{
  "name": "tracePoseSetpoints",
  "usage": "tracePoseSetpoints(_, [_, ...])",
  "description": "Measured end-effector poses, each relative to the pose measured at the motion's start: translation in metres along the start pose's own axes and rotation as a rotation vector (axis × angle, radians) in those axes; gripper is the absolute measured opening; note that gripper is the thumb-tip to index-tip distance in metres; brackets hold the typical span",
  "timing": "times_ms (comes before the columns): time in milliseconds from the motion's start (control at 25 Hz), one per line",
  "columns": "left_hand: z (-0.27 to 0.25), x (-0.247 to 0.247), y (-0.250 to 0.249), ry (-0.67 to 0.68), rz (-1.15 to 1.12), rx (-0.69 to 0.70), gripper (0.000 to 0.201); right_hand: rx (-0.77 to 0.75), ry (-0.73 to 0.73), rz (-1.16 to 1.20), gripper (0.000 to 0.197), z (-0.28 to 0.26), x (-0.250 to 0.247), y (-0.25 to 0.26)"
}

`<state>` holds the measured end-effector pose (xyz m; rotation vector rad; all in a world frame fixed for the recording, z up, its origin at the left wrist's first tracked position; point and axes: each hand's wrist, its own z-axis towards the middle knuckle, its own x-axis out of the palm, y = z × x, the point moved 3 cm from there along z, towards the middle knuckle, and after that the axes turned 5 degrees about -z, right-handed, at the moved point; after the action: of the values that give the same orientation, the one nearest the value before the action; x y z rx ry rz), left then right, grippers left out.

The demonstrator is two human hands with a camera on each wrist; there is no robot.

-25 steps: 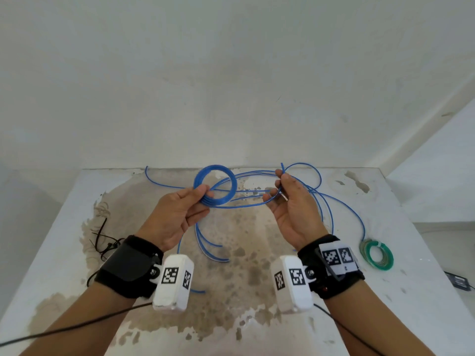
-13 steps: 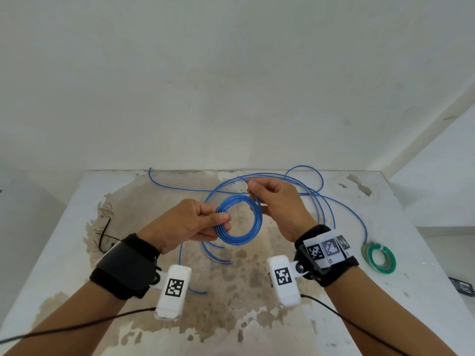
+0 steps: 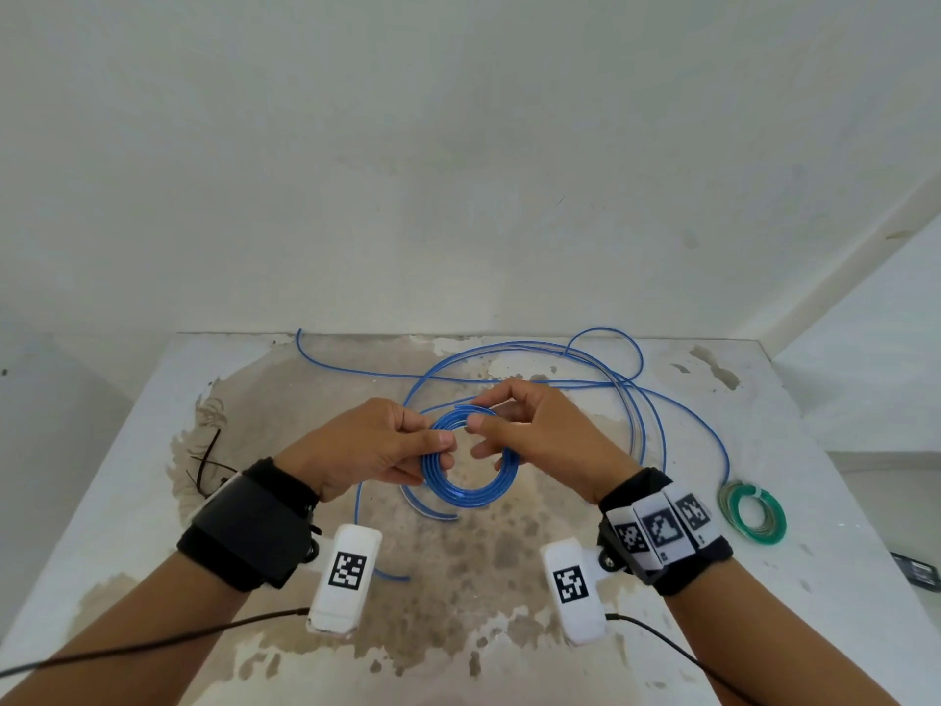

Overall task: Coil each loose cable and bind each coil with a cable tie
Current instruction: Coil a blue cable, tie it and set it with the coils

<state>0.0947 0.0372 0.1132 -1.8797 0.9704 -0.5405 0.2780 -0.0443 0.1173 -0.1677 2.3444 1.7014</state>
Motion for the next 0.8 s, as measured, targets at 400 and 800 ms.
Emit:
tracePoseSetpoints(400, [0.01,0.036,0.006,-0.115,-0.346,-0.021,0.026,-0.192,-0.218,-0.133,0.014,-0.01,0.005,-0.014])
tracePoseSetpoints(800, [0.03,0.072,0.004,-0.355,-0.224,0.001,0.038,-0.205,-0.233,-0.133,0.014,-0.022,-0.02,-0.037])
